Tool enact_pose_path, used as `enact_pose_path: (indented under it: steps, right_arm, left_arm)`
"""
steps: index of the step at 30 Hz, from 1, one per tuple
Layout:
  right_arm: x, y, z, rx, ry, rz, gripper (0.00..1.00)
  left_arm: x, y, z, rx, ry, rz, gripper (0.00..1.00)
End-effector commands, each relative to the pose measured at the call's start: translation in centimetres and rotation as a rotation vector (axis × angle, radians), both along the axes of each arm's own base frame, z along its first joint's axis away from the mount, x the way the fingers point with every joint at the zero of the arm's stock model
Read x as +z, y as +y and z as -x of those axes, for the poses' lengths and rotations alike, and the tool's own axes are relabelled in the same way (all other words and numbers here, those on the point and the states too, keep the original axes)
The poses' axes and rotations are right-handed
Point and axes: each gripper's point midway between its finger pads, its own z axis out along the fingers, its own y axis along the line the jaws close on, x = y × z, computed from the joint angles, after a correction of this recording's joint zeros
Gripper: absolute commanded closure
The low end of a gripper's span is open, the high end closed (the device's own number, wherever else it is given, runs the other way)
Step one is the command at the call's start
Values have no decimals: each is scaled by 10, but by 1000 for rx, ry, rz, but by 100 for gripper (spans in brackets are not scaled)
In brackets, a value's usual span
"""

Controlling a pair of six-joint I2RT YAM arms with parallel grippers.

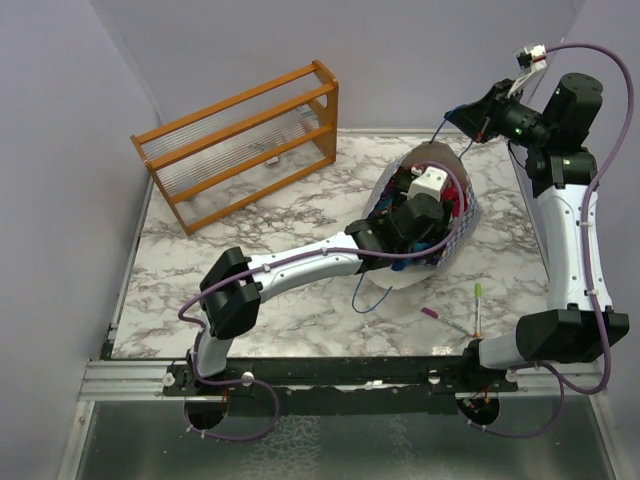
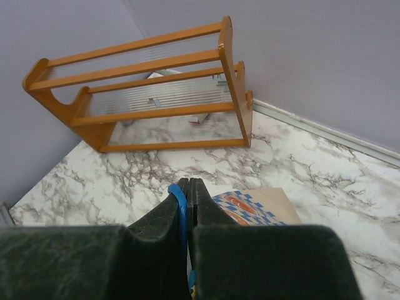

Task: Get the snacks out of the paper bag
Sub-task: Take out the snack from the paper bag.

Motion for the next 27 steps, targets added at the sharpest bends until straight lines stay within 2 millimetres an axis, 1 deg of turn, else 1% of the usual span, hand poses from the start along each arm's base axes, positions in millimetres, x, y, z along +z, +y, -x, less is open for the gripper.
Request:
enact_pose_path:
  steps: [1,2,3,4,6,7,10,12,17,25,27]
  right_arm:
    - [40,2,21,11,-149,11,99]
    - [41,2,21,9,-150,12,99]
    - [42,2,21,9,-151,12,99]
    - [42,2,21,8,-152,13,99]
    - [44,1,22,7,-155,12,99]
    - [44,1,22,7,-155,13,99]
    - [44,2,22,8,-155,12,99]
    - [46,1,22,7,-159,14,99]
    - [48,1,23,5,-164,17,99]
    - [51,2,24,12,-166,12,99]
    - [51,3,25,14,-164,9,99]
  left_arm:
    - [31,-10,-13,149,42,190,27]
    - [29,-14,-14,170,67,214,27]
    - [35,-18,-16,192,82,252,27]
    - [30,-22,-20,217,107,275,27]
    - [33,-26,-26,256,155,341,31]
    - [32,-27,-31,275,192,382,33]
    - [33,-29,-42,319,285,504,34]
    - [30,-27,-48,368,325,563,35]
    - [28,-26,-61,429,337,647,34]
    - [2,-26,-80,526,331,672,34]
    - [2,-27,-88,540,304,675,33]
